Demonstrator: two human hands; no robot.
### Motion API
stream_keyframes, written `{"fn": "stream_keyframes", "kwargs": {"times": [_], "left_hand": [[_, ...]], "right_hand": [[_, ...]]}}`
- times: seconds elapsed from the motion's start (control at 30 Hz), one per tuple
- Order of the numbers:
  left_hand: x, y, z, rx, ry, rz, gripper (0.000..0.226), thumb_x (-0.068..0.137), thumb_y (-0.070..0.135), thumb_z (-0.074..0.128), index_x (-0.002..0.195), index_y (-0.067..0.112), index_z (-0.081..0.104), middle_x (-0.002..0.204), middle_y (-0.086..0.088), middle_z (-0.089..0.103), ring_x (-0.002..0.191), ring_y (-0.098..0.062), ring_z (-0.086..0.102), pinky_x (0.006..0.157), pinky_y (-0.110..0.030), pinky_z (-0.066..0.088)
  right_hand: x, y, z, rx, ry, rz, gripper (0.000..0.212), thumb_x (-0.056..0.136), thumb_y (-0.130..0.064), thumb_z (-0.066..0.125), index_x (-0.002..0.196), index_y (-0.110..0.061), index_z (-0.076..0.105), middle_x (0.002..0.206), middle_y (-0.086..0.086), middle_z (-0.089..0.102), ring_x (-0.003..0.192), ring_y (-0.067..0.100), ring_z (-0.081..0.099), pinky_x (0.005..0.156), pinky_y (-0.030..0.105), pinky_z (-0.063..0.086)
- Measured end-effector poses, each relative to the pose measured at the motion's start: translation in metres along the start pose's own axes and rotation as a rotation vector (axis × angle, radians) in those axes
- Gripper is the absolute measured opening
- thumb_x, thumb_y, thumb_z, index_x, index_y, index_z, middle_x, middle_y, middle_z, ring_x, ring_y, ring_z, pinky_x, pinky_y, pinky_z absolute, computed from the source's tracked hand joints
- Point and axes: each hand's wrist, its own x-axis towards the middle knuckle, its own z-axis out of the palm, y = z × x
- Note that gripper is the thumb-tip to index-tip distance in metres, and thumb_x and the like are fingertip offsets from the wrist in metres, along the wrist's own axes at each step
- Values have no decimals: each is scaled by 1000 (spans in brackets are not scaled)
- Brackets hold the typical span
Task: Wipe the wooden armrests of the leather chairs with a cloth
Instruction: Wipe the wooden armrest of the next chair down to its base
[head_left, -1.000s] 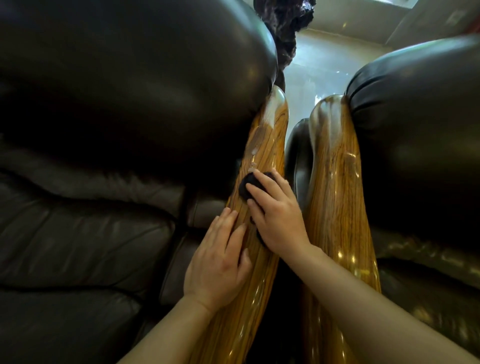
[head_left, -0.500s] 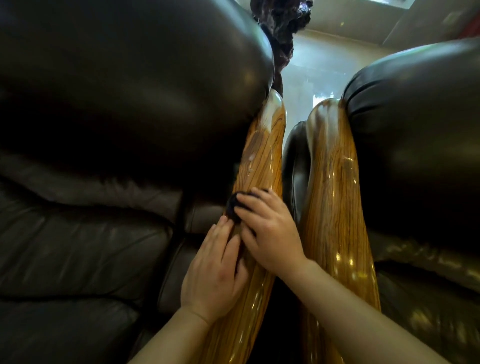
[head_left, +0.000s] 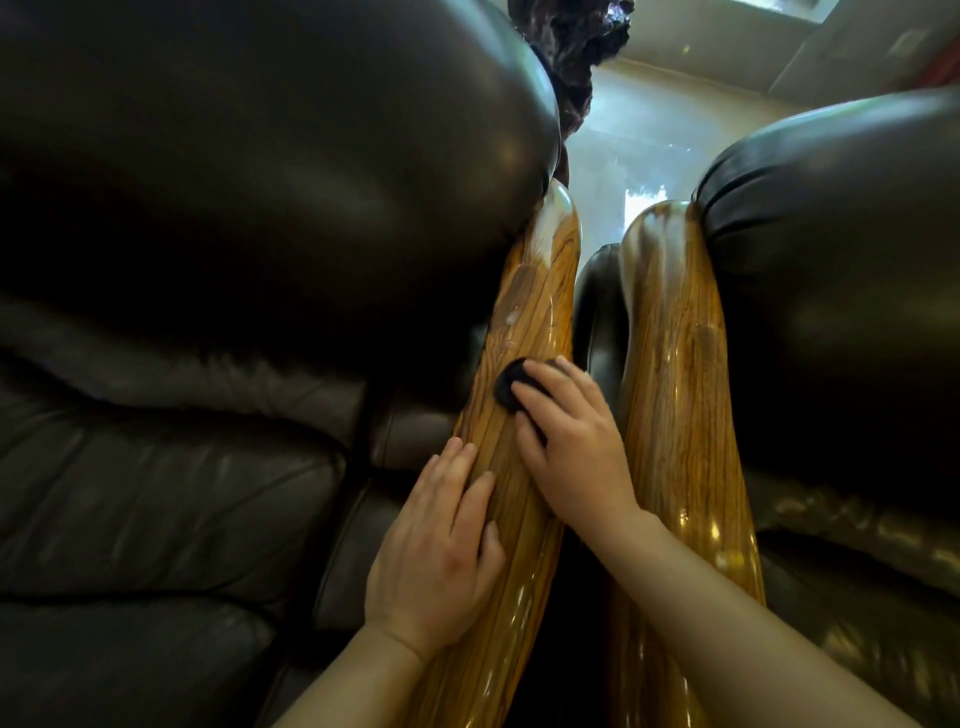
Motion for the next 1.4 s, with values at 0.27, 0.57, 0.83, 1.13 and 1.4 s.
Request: {"fn": "stream_keyframes", "kwargs": {"times": [0.27,0.57,0.83,1.13,1.4], "left_hand": [[1,0,0,6,-7,7,46,93,26,46,133,5,57,150,-16,45,146,-23,32,116,-43,34],[1,-1,0,-14,-19,2,46,93,25,47,134,6,55,151,-15,44,146,-24,33,116,-43,34],[1,0,1,-31,-11,-4,44,94,26,48,133,7,57,151,-14,45,147,-23,32,117,-43,33],[1,-1,2,-5,-16,4,46,93,25,48,134,6,56,151,-15,44,147,-23,31,119,-41,30],[2,0,1,5,-21,0,45,93,26,47,132,6,57,149,-15,46,145,-24,34,116,-44,35]], "right_hand": [[-12,-15,1,-142,-90,-151,37,99,-28,51,132,-19,64,146,1,56,146,28,37,120,52,27],[22,-22,12,-171,-40,-86,31,95,-26,55,122,-17,70,136,4,63,136,30,48,115,52,34],[37,-16,-54,565,129,198,18,98,-12,55,110,-20,67,108,0,64,98,6,62,85,20,52],[3,-21,-28,301,59,191,42,102,-39,46,143,-30,52,152,-10,44,144,9,36,118,34,34],[28,10,0,88,9,104,37,98,-25,60,135,-18,62,149,4,52,145,26,38,116,49,37]]}}
